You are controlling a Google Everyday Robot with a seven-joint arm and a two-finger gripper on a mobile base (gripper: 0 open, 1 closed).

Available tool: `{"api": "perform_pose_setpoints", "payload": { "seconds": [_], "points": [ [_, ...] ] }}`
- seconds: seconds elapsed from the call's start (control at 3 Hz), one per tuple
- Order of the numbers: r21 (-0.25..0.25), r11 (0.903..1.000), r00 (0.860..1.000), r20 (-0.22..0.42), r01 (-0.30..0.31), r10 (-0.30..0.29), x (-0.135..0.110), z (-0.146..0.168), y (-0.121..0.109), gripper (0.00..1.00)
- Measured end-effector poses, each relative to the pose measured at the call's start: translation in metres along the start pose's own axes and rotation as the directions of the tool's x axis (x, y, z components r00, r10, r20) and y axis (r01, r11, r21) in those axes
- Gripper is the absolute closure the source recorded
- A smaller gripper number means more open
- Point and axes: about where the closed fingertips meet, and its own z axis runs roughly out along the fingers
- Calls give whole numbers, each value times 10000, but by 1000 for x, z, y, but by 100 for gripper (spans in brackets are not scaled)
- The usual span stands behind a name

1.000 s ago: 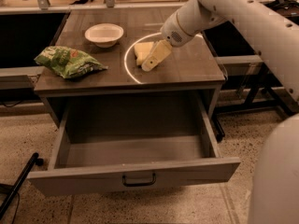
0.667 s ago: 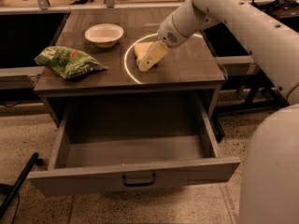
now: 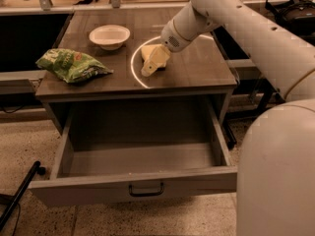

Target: Place sponge into top drawer

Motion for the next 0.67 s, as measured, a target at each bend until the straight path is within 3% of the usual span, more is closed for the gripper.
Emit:
{"api": "perform_pose_setpoints", "payload": {
  "seconds": [0.33, 0.67],
  "points": [
    [-145, 9998, 9999, -119, -97, 95, 1, 13, -2, 0],
    [-313, 9993, 9995, -251, -223, 215, 4, 26, -4, 25]
  ]
}}
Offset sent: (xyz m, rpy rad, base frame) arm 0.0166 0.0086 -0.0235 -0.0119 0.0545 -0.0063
